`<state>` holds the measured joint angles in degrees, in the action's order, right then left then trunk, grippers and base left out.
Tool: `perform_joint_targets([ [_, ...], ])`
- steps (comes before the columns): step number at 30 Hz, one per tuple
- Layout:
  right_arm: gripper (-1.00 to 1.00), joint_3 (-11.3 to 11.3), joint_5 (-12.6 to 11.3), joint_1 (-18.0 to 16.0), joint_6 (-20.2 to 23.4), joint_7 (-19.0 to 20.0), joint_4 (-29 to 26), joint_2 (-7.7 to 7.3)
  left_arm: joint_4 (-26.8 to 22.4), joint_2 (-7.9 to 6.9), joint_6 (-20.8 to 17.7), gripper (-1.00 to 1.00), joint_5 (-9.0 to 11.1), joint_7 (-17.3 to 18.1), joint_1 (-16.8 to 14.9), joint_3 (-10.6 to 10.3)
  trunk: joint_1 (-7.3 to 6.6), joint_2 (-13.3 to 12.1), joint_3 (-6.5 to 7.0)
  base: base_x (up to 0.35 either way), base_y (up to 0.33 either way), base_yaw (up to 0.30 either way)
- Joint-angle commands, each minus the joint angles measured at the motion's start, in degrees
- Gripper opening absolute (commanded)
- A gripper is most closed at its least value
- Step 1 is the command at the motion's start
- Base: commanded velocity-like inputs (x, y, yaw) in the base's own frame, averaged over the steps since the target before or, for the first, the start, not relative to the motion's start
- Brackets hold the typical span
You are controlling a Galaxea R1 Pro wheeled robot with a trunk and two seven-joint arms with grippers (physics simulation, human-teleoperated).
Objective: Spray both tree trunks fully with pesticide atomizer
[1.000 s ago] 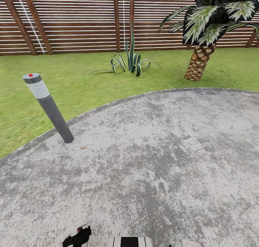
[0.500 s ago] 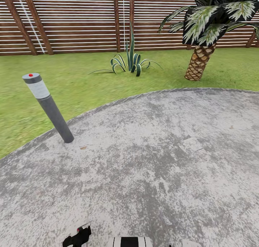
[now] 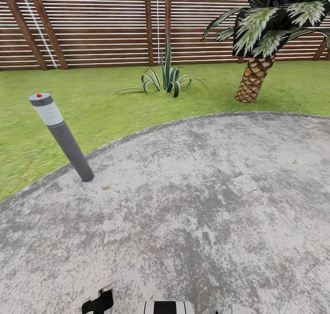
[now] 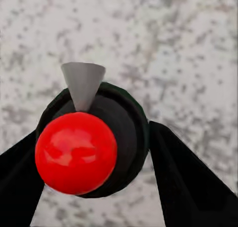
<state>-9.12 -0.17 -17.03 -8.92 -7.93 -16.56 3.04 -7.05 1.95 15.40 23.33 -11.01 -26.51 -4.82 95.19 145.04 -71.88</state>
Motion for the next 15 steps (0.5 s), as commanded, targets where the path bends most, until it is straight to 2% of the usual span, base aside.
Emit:
perform_joint_targets([
  [1,1.00,-0.20,-0.03,-0.03,-0.22,-0.06,0.04,0.03,0.02,-0.01,0.15,-1.00,0.31,-0.33,-0.02,-0.45,-0.01,0.01,-0.04,0.000,0.000,0.000],
  [15,1.00,-0.20,-0.04,-0.03,-0.22,-0.03,0.04,-0.03,0.02,-0.02,0.15,-1.00,0.31,-0.33,-0.03,-0.45,-0.01,0.01,-0.04,0.000,0.000,0.000],
])
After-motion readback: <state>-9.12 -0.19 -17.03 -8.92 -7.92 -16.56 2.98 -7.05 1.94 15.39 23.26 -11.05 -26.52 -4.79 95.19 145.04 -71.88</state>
